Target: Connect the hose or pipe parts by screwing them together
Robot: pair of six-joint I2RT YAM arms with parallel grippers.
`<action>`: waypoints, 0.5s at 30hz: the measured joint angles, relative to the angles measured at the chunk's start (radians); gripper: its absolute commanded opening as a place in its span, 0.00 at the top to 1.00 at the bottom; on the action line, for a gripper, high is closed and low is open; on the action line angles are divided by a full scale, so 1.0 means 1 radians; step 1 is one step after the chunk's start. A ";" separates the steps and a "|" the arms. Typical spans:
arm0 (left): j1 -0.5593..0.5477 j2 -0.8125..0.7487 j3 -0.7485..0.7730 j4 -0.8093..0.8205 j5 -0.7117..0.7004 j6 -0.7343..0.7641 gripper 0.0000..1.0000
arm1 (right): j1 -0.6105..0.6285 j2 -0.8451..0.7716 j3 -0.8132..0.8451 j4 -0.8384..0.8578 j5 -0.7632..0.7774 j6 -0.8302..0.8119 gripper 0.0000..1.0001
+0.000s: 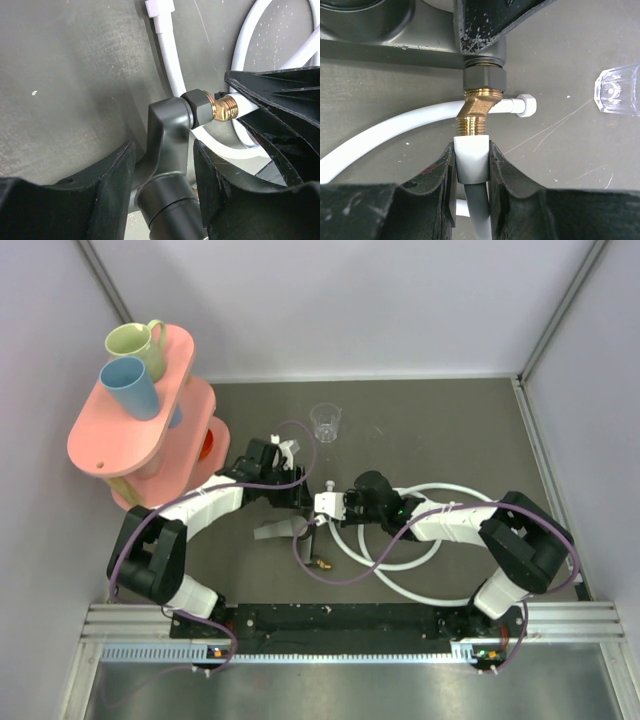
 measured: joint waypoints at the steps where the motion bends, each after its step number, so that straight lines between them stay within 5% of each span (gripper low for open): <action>1: -0.002 0.005 0.002 -0.004 0.000 0.002 0.46 | 0.000 0.000 0.000 0.000 0.000 0.000 1.00; 9: -0.038 0.065 0.012 -0.008 0.000 0.005 0.52 | 0.005 0.000 0.008 -0.001 0.002 0.001 1.00; 12: -0.049 0.075 0.013 -0.007 -0.013 0.008 0.81 | 0.007 0.000 0.013 -0.003 0.006 0.005 1.00; 13: -0.049 0.075 0.013 -0.005 -0.008 0.006 0.98 | 0.007 0.000 0.014 -0.004 0.008 0.010 1.00; 15: -0.053 0.075 0.015 0.002 -0.011 0.000 1.00 | 0.007 0.000 0.024 -0.013 0.009 0.031 1.00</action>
